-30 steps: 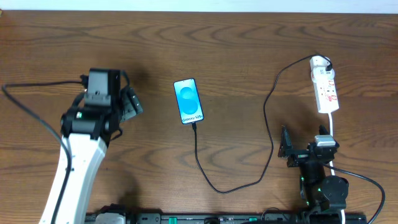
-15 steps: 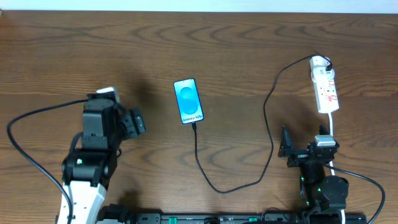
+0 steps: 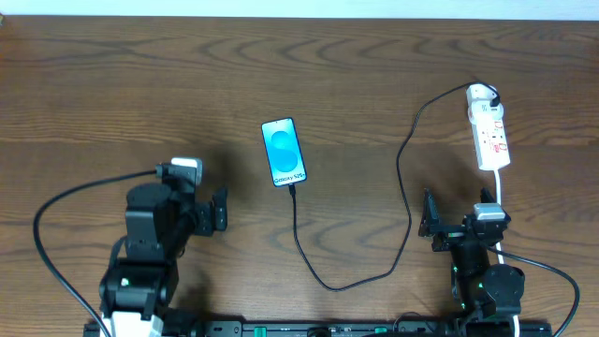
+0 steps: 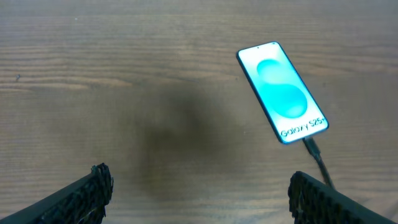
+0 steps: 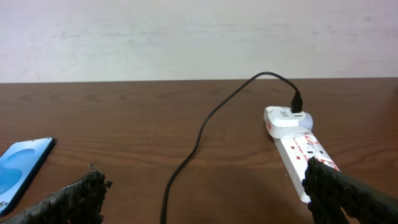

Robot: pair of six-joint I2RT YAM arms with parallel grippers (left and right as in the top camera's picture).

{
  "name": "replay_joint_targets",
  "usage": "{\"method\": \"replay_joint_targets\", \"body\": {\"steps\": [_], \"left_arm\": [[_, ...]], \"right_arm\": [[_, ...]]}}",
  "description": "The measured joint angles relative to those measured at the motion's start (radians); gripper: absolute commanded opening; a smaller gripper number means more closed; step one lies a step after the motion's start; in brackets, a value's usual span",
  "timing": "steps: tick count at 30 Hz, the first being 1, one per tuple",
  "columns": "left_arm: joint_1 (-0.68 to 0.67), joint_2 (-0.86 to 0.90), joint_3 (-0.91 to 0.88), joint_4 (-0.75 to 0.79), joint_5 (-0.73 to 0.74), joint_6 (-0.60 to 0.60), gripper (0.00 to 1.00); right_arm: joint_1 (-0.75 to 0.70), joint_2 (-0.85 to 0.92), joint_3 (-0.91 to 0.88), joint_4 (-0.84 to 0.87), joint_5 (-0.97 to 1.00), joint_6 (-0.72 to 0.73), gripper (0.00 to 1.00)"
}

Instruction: Plug charger to phone and switch on socket

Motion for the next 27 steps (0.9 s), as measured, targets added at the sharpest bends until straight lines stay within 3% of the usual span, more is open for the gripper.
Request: {"method": "replay_joint_targets", "body": {"steps": [13, 27], "left_arm": [[0.000, -0.280, -0.282, 0.246, 0.016, 0.011, 0.92], [0.000, -0.576, -0.402, 0.281, 0.015, 0.011, 0.92]], "right_arm": [[0.000, 0.000, 0.000, 0.000, 0.000, 0.000, 0.99], [0.000, 0.000, 0.000, 0.000, 0.000, 0.000, 0.99]]}}
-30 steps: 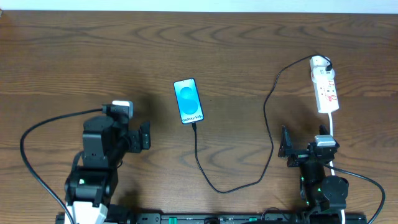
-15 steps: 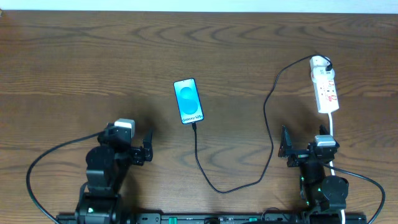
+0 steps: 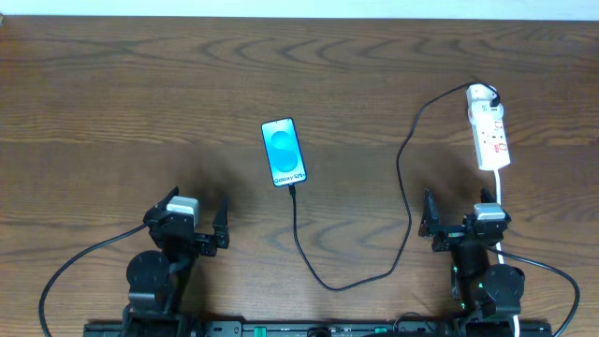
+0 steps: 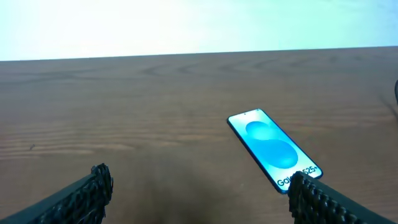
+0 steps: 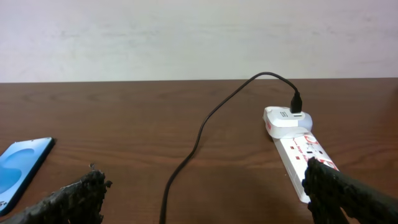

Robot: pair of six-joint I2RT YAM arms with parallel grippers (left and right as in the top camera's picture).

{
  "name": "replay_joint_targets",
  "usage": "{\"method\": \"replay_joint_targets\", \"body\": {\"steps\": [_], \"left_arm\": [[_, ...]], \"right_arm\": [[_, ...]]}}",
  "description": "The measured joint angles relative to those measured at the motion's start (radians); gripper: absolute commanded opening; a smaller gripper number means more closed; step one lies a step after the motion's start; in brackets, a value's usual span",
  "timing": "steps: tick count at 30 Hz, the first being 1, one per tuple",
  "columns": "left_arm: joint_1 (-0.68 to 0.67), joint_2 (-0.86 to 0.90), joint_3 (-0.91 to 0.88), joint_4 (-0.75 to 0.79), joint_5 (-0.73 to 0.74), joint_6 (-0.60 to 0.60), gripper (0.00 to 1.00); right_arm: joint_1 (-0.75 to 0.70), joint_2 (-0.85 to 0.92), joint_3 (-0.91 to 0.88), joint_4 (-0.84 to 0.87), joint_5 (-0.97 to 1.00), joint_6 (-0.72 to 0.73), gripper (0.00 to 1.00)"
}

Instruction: Plug charger to phone and switch on socket

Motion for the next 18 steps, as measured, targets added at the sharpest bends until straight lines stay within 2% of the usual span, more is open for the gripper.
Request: {"method": "replay_joint_targets", "body": {"steps": [13, 18], "left_arm": [[0.000, -0.084, -0.103, 0.147, -0.026, 0.000, 0.92], [0.000, -0.110, -0.115, 0.150, -0.047, 0.000, 0.92]], "right_arm": [[0.000, 0.000, 0.000, 0.000, 0.000, 0.000, 0.99], [0.000, 0.000, 0.000, 0.000, 0.000, 0.000, 0.99]]}}
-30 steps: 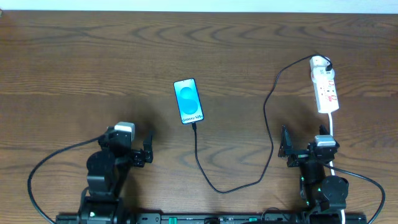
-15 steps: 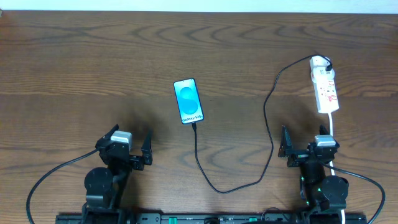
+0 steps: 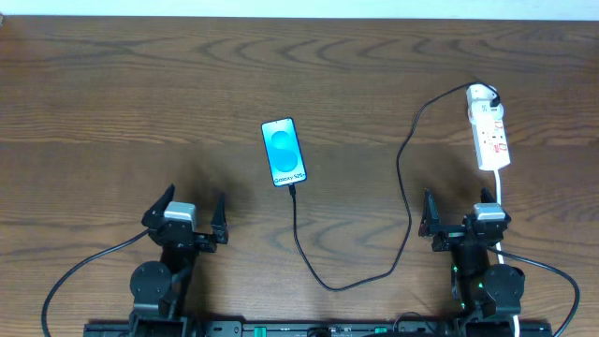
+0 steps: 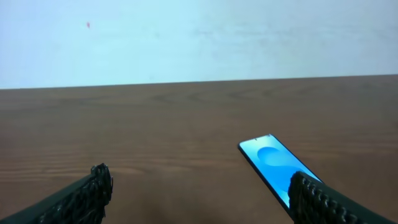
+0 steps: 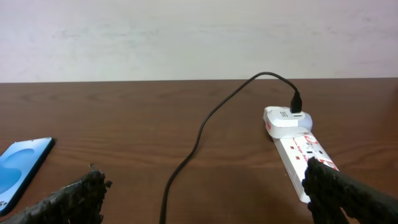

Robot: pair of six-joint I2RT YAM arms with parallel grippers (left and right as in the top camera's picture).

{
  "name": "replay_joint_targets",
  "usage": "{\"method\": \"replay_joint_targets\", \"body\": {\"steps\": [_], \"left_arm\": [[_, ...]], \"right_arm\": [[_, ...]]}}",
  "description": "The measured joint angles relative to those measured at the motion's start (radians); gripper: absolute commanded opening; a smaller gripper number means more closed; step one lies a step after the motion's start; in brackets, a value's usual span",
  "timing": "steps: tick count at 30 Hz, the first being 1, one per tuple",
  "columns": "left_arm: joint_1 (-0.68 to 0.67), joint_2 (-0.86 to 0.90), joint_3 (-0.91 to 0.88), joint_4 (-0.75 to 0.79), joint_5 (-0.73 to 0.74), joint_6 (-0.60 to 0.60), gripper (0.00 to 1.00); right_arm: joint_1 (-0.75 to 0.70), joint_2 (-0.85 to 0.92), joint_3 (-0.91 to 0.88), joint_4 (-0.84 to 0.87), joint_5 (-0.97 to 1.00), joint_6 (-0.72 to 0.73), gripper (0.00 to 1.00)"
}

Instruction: Plug charger to phone and switch on socket

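A phone (image 3: pixel 284 152) with a lit blue screen lies mid-table, and a black charger cable (image 3: pixel 404 187) is plugged into its near end. The cable loops right to a white adapter (image 3: pixel 482 95) sitting in a white power strip (image 3: pixel 491 137) at the far right. My left gripper (image 3: pixel 189 212) rests open near the front left, with the phone (image 4: pixel 273 165) ahead to its right. My right gripper (image 3: pixel 454 217) rests open at the front right, just short of the strip (image 5: pixel 300 149). Neither holds anything.
The brown wooden table (image 3: pixel 112 103) meets a pale wall (image 5: pixel 186 37) at the back. The strip's own white lead (image 3: pixel 502 201) runs down toward the front edge beside my right arm. Black arm cables trail at the front left and right.
My left arm has drawn back a little further toward the front edge and its camera now looks more level. The right arm, phone and cable have not moved.
First my left gripper stood open, raised and looking down at the table left of the phone, cable plugged in. Then it sat lower and nearer the front edge. Now it rests at the front, open and empty. The right arm stayed put throughout.
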Motion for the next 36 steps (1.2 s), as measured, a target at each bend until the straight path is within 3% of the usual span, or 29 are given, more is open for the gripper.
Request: {"method": "replay_joint_targets", "body": {"steps": [36], "left_arm": [[0.001, -0.008, 0.004, -0.037, -0.066, -0.001, 0.92]], "right_arm": [[0.000, 0.000, 0.000, 0.000, 0.000, 0.000, 0.99]]}}
